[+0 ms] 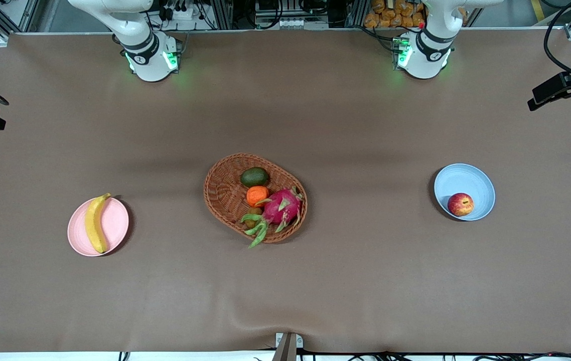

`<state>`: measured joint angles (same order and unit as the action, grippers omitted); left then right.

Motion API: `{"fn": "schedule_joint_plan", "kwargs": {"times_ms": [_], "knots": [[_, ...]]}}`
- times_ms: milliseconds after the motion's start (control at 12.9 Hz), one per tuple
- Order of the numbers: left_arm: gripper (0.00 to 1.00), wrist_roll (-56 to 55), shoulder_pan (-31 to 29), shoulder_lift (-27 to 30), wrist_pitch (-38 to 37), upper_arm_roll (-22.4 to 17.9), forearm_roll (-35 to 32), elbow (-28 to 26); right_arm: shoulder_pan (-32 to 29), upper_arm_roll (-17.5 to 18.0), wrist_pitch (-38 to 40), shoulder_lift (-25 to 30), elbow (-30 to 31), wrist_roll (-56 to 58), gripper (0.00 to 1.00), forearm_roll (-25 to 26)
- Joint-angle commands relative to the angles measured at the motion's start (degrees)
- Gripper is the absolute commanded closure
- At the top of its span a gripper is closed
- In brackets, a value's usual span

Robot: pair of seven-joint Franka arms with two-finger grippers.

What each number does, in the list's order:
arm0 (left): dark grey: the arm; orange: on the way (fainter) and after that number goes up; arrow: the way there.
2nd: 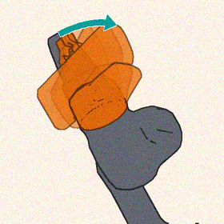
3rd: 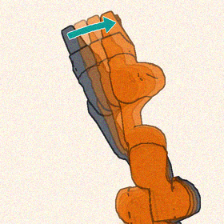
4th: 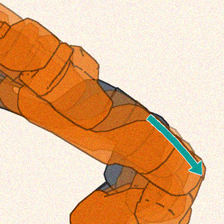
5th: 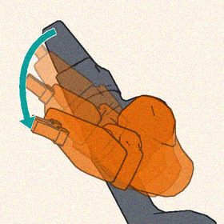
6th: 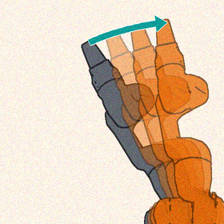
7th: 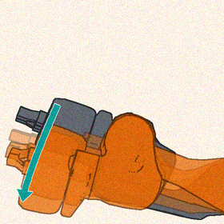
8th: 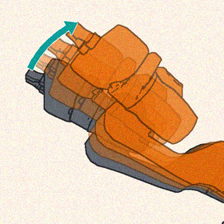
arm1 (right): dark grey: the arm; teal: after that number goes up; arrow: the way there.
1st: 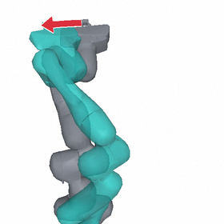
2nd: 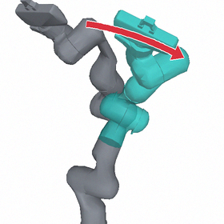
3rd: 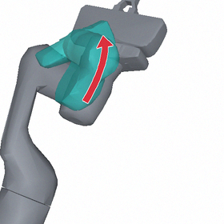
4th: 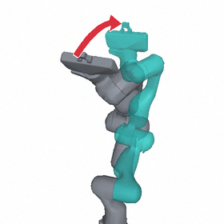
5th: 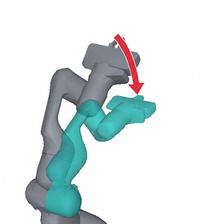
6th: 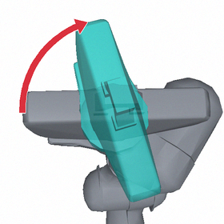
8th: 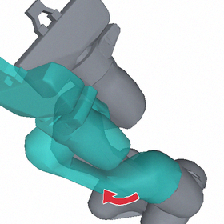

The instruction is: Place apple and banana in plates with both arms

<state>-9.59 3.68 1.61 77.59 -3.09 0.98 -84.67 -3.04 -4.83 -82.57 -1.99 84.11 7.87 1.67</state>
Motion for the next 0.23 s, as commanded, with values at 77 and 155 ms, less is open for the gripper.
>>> {"fn": "schedule_joint_plan", "kwargs": {"times_ms": [77, 155], "knots": [[0.00, 1.2, -0.2, 0.7, -0.1, -0.3, -1.1, 0.6, -1.4, 0.1, -2.2, 1.3, 3.8, 1.5, 0.00, -3.4], [0.00, 1.1, -0.3, 0.7, -0.1, -0.3, -1.1, 0.6, -1.4, 0.1, -2.5, 1.6, 4.3, 1.6, 0.00, -3.4]]}}
